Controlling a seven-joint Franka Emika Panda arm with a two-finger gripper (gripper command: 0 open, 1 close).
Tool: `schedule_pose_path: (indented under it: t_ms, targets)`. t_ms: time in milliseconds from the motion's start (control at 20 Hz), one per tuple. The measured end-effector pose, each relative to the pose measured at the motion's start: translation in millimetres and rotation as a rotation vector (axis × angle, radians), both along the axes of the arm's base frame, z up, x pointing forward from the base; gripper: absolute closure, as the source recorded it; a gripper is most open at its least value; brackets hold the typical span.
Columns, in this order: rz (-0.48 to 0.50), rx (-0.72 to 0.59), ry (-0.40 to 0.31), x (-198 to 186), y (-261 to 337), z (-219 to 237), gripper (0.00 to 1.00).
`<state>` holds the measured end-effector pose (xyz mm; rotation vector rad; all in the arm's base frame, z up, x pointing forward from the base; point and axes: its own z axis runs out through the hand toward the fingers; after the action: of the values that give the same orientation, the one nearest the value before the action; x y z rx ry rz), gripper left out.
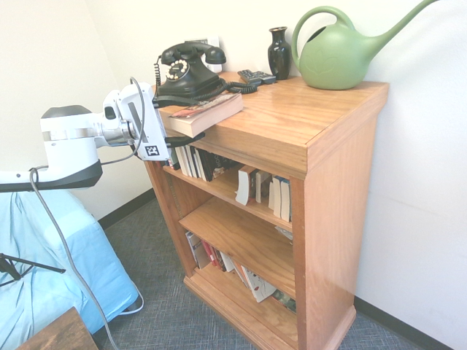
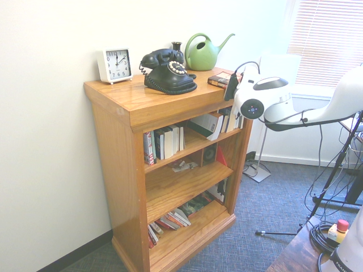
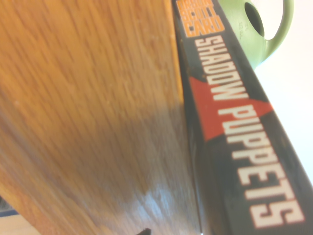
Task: Organize the shelf
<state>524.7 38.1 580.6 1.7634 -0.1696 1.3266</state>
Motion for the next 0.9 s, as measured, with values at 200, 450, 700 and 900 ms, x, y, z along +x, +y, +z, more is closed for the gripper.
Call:
schedule_pose_path:
  t_ms: [200, 450, 700, 900]
  targets:
    - [0.000, 0.000, -0.002, 0.3, 0.1, 1.2, 1.00]
    - [0.000, 0.000, -0.002, 0.7, 0.1, 1.1, 1.00]
    - [0.000, 0.000, 0.006, 2.6, -0.4, -2.7, 1.00]
    - [-0.001, 0.004, 0.008, 3.6, -2.0, -3.8, 1.00]
